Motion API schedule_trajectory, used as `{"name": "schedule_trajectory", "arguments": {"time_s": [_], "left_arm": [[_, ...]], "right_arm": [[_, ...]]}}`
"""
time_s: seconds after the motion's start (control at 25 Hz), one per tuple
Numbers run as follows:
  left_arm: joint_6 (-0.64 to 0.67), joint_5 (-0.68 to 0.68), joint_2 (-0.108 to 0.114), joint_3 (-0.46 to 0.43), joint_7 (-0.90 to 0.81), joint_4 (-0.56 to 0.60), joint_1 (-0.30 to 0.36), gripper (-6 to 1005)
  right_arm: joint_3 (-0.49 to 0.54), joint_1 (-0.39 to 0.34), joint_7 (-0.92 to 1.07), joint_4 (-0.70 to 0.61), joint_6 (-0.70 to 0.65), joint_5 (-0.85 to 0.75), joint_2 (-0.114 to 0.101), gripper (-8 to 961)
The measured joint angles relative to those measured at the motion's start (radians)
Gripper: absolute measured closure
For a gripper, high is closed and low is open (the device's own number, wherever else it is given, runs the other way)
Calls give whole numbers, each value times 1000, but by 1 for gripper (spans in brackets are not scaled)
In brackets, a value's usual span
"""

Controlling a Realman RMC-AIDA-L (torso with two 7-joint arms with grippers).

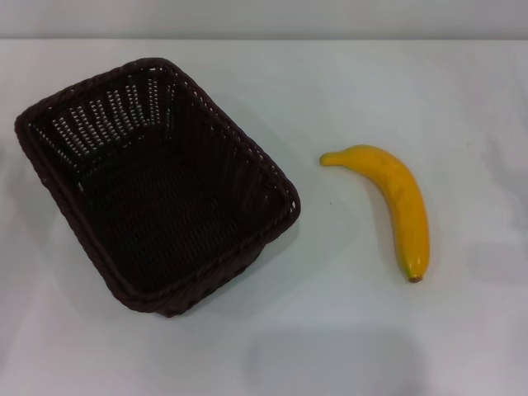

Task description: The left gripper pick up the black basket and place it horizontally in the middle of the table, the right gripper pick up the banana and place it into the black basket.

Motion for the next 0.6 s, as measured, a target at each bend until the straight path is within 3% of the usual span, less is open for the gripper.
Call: {"name": "schedule_trajectory", "arguments": {"time_s": [0.16,0.4,0.48,0.52,0.56,0.6], "left_arm": [[-2,172,73,39,-173,97,-63,147],[-5,347,206,276,-429,172,-198,148],[-9,403,245,355,-505,199,-250,149],[-9,403,245,355,-505,199,-250,149],[-17,488,284,432,-587,238,-312,149],[-25,522,295,451,-613,249,-333,150]], "right_arm": [[-4,1,0,0,-1,0,0,82],[-8,1,0,0,-1,0,0,82],[-8,3,0,0,-2,0,0,82],[-8,4,0,-1,-3,0,0,82],[-9,5,0,-2,-4,0,0,82],[-9,5,0,-2,-5,0,0,82]]}}
